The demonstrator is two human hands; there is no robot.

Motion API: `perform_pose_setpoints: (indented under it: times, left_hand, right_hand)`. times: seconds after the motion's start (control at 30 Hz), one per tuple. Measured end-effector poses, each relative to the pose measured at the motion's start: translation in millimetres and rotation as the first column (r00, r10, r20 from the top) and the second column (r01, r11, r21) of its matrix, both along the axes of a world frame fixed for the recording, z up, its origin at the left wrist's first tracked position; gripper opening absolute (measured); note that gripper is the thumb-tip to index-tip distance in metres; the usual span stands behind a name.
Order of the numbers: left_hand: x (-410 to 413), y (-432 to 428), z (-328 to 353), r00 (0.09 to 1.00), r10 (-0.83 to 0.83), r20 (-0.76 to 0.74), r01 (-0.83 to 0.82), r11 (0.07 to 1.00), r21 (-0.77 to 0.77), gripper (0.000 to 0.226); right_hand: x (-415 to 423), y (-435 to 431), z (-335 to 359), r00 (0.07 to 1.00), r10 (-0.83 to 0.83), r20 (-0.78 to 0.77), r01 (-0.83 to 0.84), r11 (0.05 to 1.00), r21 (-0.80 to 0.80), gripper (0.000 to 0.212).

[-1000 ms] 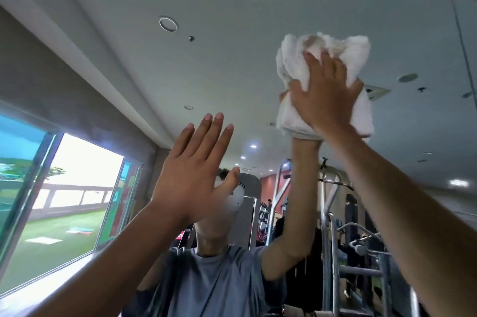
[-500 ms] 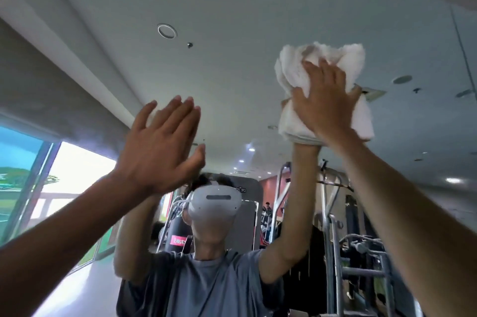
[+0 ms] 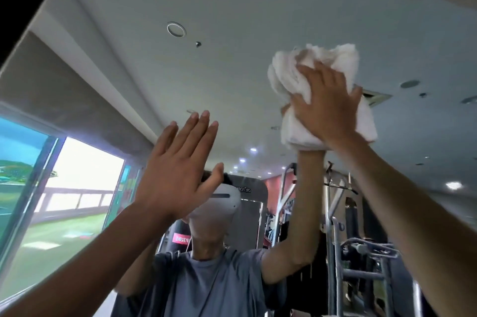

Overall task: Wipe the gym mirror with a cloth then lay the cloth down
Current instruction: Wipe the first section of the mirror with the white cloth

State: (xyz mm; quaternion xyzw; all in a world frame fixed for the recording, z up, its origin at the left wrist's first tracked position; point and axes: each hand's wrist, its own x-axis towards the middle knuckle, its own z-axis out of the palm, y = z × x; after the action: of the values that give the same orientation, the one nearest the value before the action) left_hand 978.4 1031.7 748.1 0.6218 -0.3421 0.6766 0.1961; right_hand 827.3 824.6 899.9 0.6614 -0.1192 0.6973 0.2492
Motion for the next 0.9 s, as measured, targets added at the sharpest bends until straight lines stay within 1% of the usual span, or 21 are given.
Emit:
perform_pose_setpoints:
  times: [0.03,0.07,0.1,0.17,0.23,0.27,0.3,0.33,0.37,0.43,0.47,0.5,0.53,0.57,0.63,0.7,0.73,0.77,0.8,0.83,0.9]
  left_hand:
    - [0.1,0.5,0.1,1.000,-0.007,-0.014,0.006,1.000,-0.010,0.070]
    - [0.6,1.0,-0.4,1.000,-0.012,-0.023,0.011,1.000,-0.017,0.070]
    - [1.0,1.5,-1.1,1.000,-0.013,-0.025,0.012,1.000,-0.021,0.071]
    - [1.2,2.6,-1.6,1.000,-0.005,-0.020,0.004,1.000,-0.028,0.071]
    - [1.0,3.2,-1.1,0.999,0.004,-0.035,-0.006,0.999,-0.049,0.071]
    - [1.2,3.6,-1.3,0.999,0.002,-0.050,-0.005,0.998,-0.060,0.072]
    - [1.3,3.6,-1.5,0.998,-0.003,-0.065,-0.001,0.998,-0.065,0.073]
    - [1.4,3.2,-2.0,0.997,-0.010,-0.075,0.005,0.998,-0.065,0.073]
    - [1.4,3.2,-2.3,0.997,-0.017,-0.080,0.012,0.998,-0.065,0.073]
    - [0.8,3.0,-1.6,0.996,-0.033,-0.080,0.028,0.997,-0.066,0.073]
    - [0.6,2.6,-1.6,0.996,-0.042,-0.079,0.037,0.997,-0.068,0.073]
    - [0.6,2.3,-1.9,0.996,-0.049,-0.077,0.044,0.996,-0.072,0.072]
    - [1.0,1.9,-2.2,0.996,-0.055,-0.072,0.049,0.996,-0.078,0.072]
    - [1.6,1.9,-2.7,0.996,-0.059,-0.064,0.054,0.995,-0.085,0.071]
    - [2.4,1.5,-3.5,0.997,-0.064,-0.043,0.059,0.993,-0.101,0.070]
    - [2.7,0.5,-3.5,0.997,-0.070,-0.020,0.068,0.991,-0.114,0.070]
    - [2.8,0.0,-3.8,0.997,-0.071,-0.015,0.069,0.990,-0.120,0.069]
    - [3.0,-0.2,-3.9,0.997,-0.071,-0.013,0.069,0.990,-0.123,0.069]
    - [3.0,-0.2,-3.6,0.997,-0.070,-0.015,0.068,0.990,-0.126,0.069]
    - [2.8,0.1,-3.2,0.998,-0.066,-0.016,0.064,0.990,-0.126,0.069]
    - [3.0,0.6,-2.8,0.999,-0.050,-0.019,0.048,0.992,-0.118,0.070]
  right_hand:
    - [12.8,18.9,-4.2,0.999,0.002,0.037,-0.005,0.998,0.065,0.069]
    - [24.4,34.4,-11.5,0.999,0.001,0.032,-0.004,0.997,0.071,0.070]
    - [32.7,44.5,-20.2,1.000,0.000,-0.009,0.001,1.000,0.016,0.070]
    - [34.4,48.8,-37.1,0.987,-0.031,-0.158,0.000,0.981,-0.192,0.067]
    - [18.0,34.4,-42.1,0.935,-0.099,-0.341,-0.054,0.909,-0.413,0.065]
    - [7.8,23.2,-40.1,0.901,-0.148,-0.408,-0.076,0.872,-0.484,0.065]
    - [-2.2,11.2,-35.0,0.878,-0.190,-0.440,-0.067,0.861,-0.504,0.065]
    - [-10.9,2.3,-28.5,0.877,-0.189,-0.442,-0.041,0.886,-0.461,0.067]
    - [-16.1,-2.1,-19.9,0.906,-0.137,-0.401,-0.021,0.930,-0.366,0.068]
    - [-10.0,5.6,-0.7,0.981,-0.005,-0.196,-0.016,0.994,-0.107,0.071]
    - [0.3,17.0,6.1,0.996,0.011,-0.085,-0.010,1.000,0.013,0.071]
    - [12.6,31.7,8.6,1.000,0.002,-0.008,-0.001,0.996,0.093,0.069]
    - [24.4,46.8,6.1,0.999,-0.018,0.030,0.014,0.993,0.121,0.067]
    - [34.3,59.6,-0.6,0.999,-0.030,0.024,0.027,0.995,0.097,0.066]
    - [44.3,69.8,-22.1,0.994,-0.023,-0.102,0.014,0.996,-0.085,0.066]
    - [37.6,60.6,-36.5,0.956,-0.042,-0.290,-0.056,0.945,-0.323,0.066]
    - [29.8,52.3,-35.0,0.923,-0.071,-0.379,-0.100,0.905,-0.414,0.065]
    - [21.8,42.8,-27.0,0.898,-0.107,-0.426,-0.120,0.873,-0.472,0.065]
    - [15.0,34.4,-16.0,0.891,-0.127,-0.436,-0.110,0.871,-0.478,0.066]
    - [10.8,29.2,-3.7,0.907,-0.106,-0.409,-0.086,0.902,-0.423,0.067]
    - [13.9,32.0,15.9,0.972,0.003,-0.235,-0.052,0.978,-0.204,0.070]
